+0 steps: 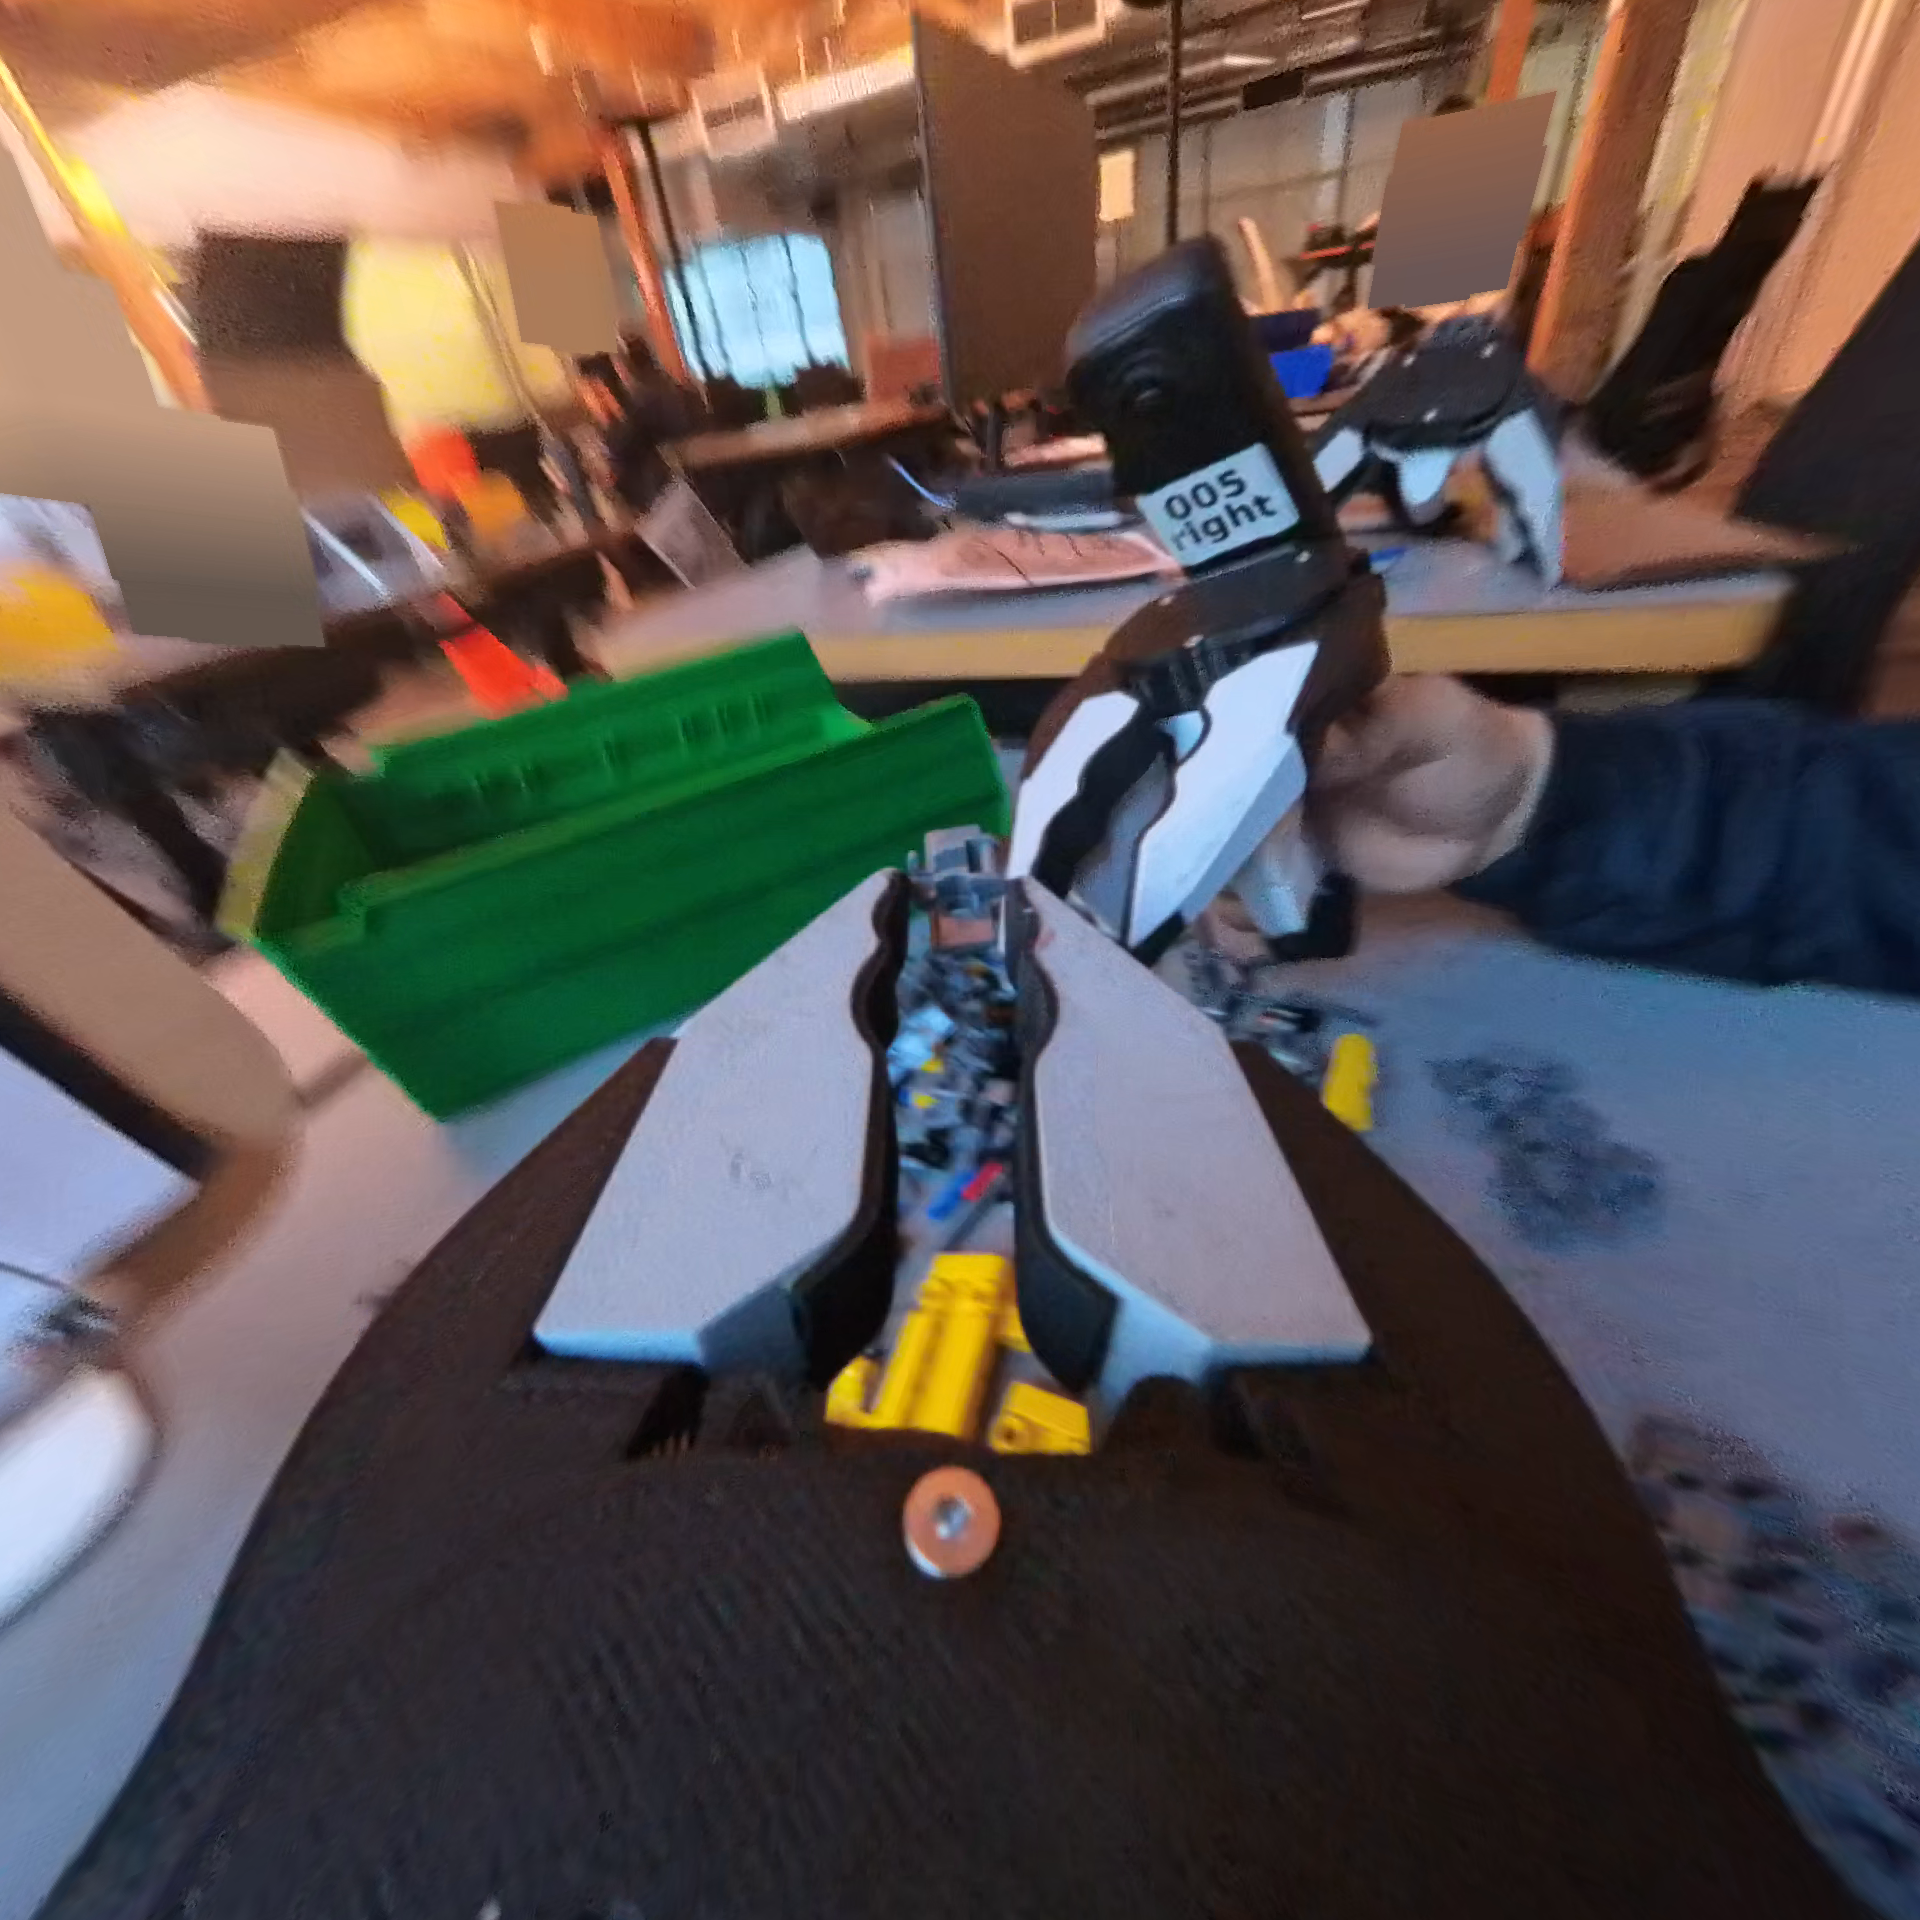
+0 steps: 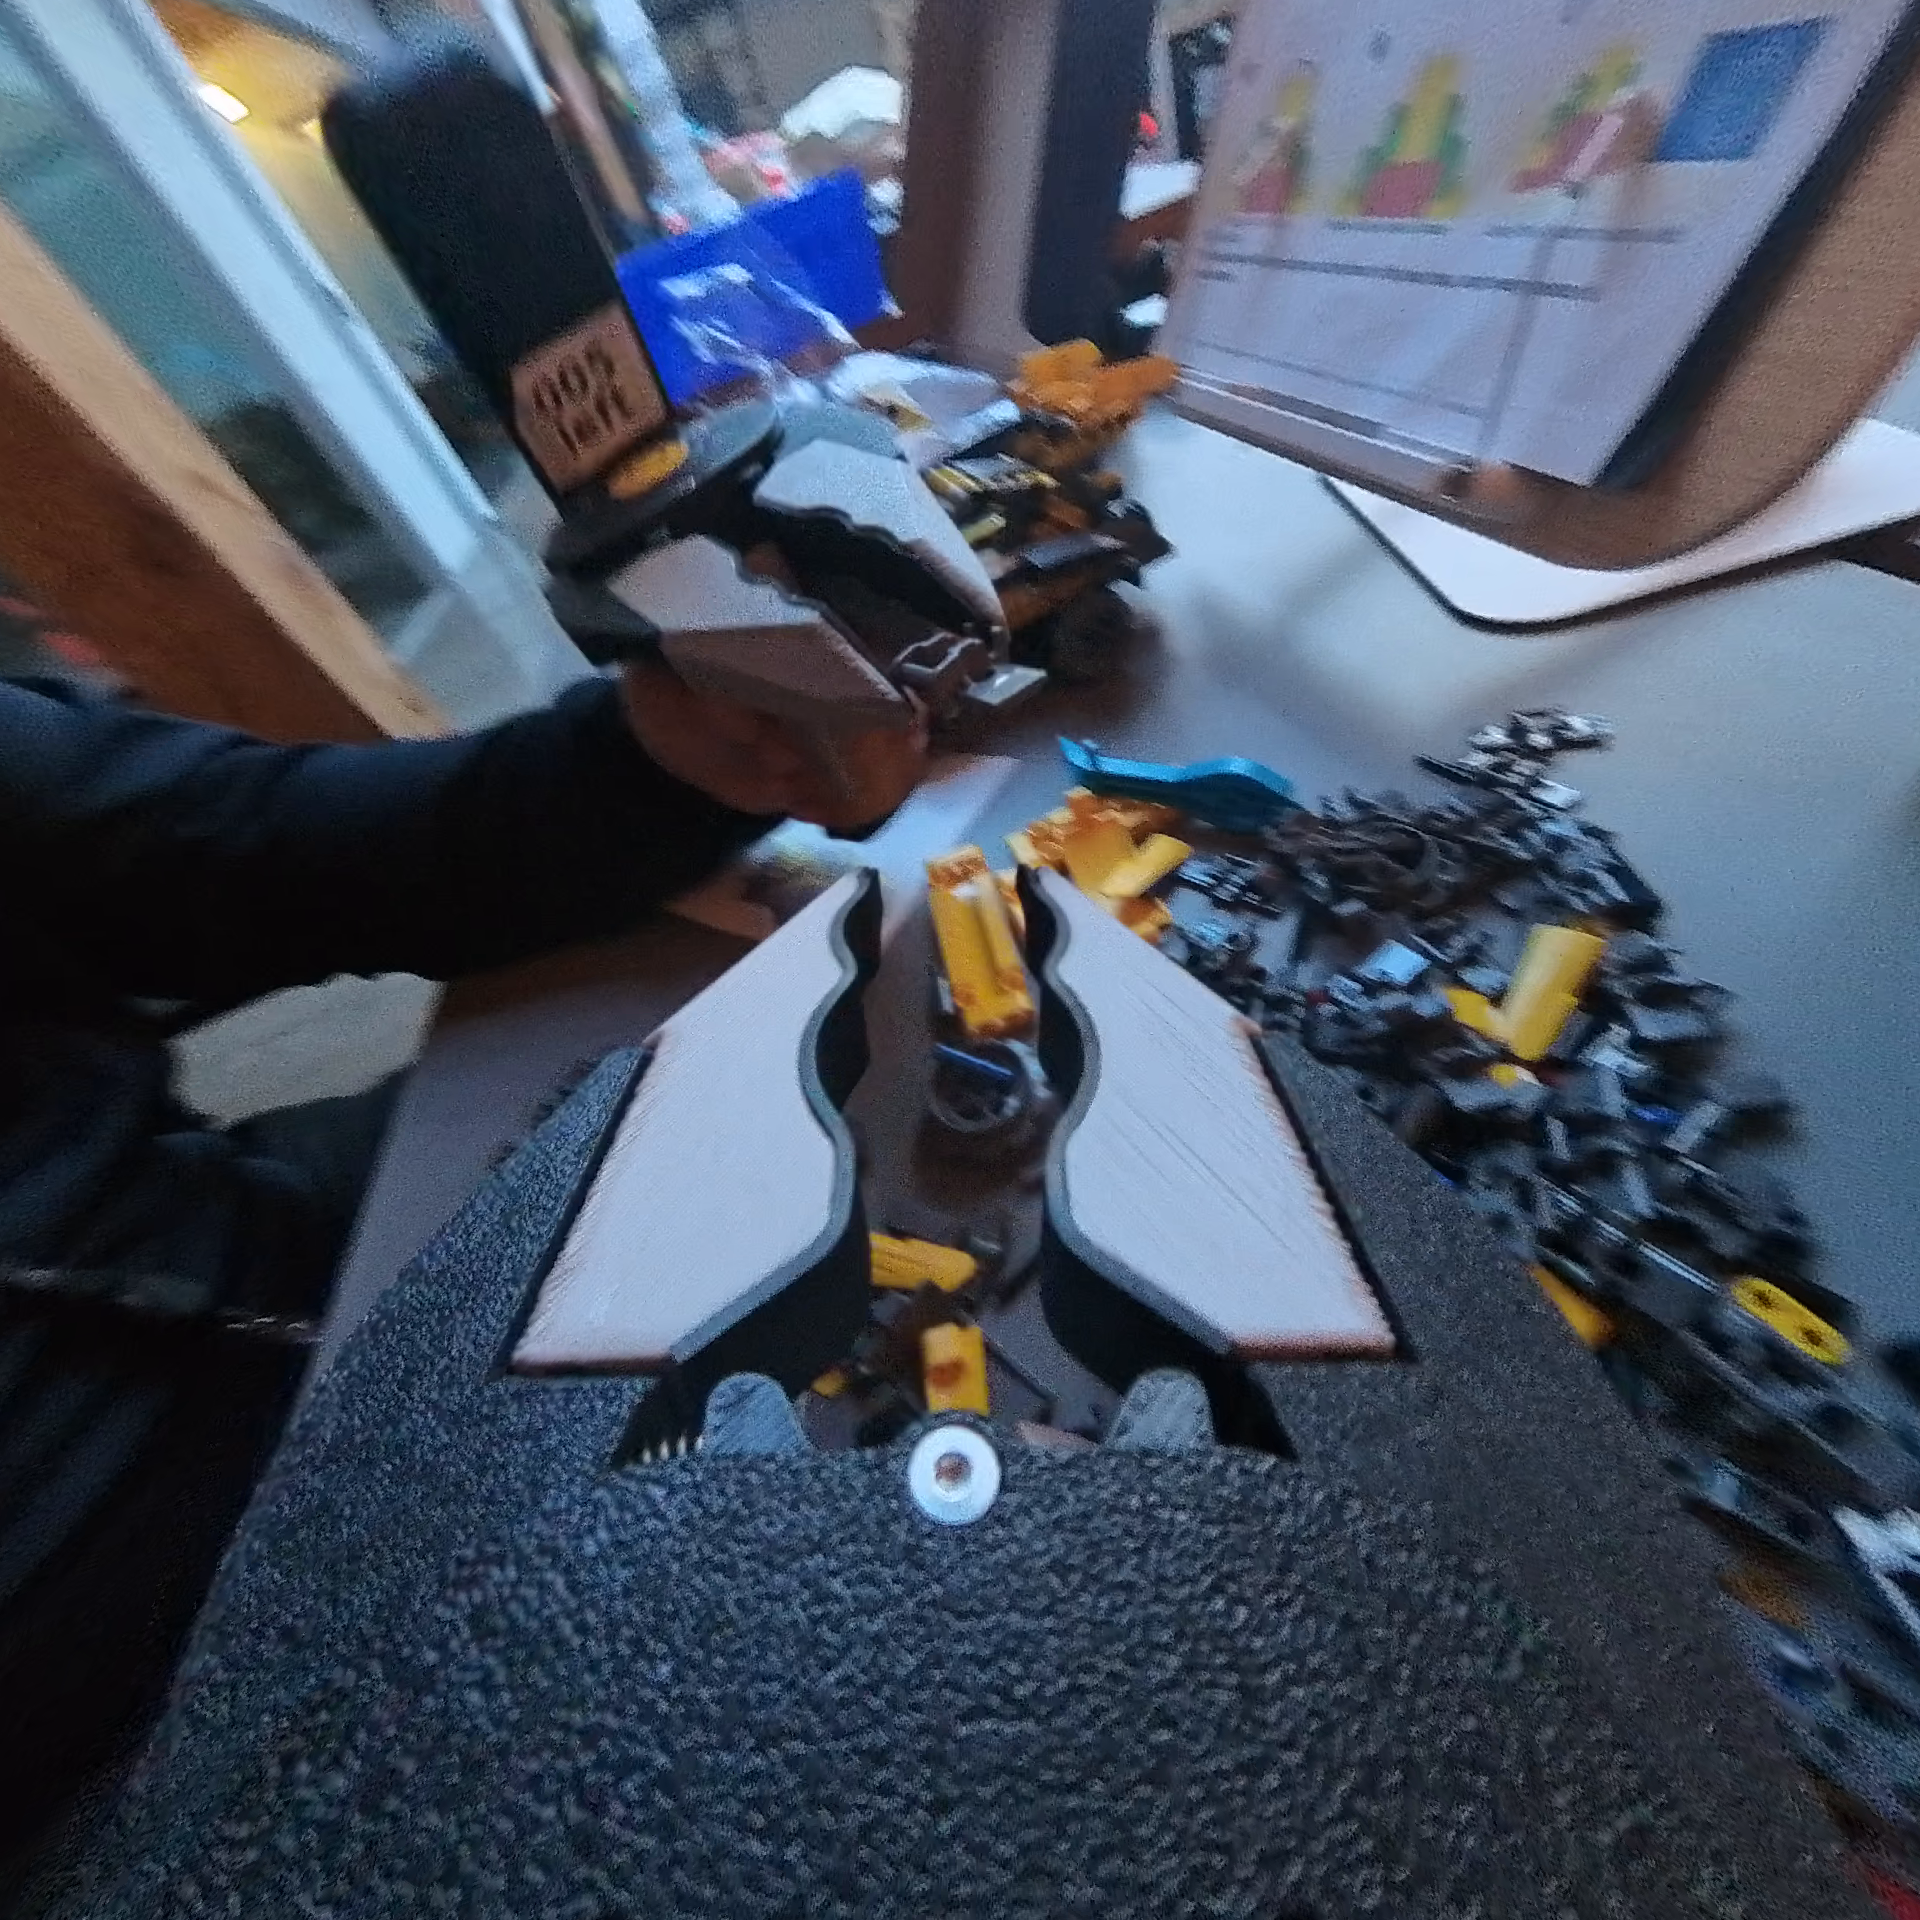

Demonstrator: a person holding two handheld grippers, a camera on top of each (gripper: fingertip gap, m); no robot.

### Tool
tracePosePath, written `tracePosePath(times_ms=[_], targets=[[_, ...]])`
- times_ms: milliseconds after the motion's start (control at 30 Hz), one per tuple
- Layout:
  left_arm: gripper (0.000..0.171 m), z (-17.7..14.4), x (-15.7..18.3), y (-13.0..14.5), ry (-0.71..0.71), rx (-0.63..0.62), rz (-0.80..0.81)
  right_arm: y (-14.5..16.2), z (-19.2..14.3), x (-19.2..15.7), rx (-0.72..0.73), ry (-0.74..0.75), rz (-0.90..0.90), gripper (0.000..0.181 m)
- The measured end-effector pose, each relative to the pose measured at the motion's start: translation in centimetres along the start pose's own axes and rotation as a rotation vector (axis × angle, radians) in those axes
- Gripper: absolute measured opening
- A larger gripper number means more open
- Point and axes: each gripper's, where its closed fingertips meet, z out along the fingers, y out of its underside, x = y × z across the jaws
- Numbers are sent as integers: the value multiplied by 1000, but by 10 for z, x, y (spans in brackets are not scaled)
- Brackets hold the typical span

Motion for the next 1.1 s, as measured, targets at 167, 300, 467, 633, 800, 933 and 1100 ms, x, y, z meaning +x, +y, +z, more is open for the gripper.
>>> tracePosePath(times_ms=[167, 300, 467, 633, 800, 933, 1100], targets=[[15, 4, 24, -11, -74, 34, 403, -27, -15, -19, 161, -178, 128, 32], [15, 10, 30, -10, -101, 34, 508, -27, -18, -19, 165, -230, 205, 16], [15, 12, 30, -3, -121, 0, 558, -25, -17, -18, 147, -220, 211, 12], [15, 10, 30, -3, -115, -2, 565, -25, -16, -19, 154, -216, 211, 11], [15, 11, 31, -1, -140, -32, 653, -26, -15, -18, 192, -255, 292, 11], [15, 12, 30, 4, -165, -71, 691, -23, -15, -16, 182, -242, 303, 9], [20, 13, 35, 9, -95, -65, 511, -15, -17, -4, 134, -100, 241, 8]])
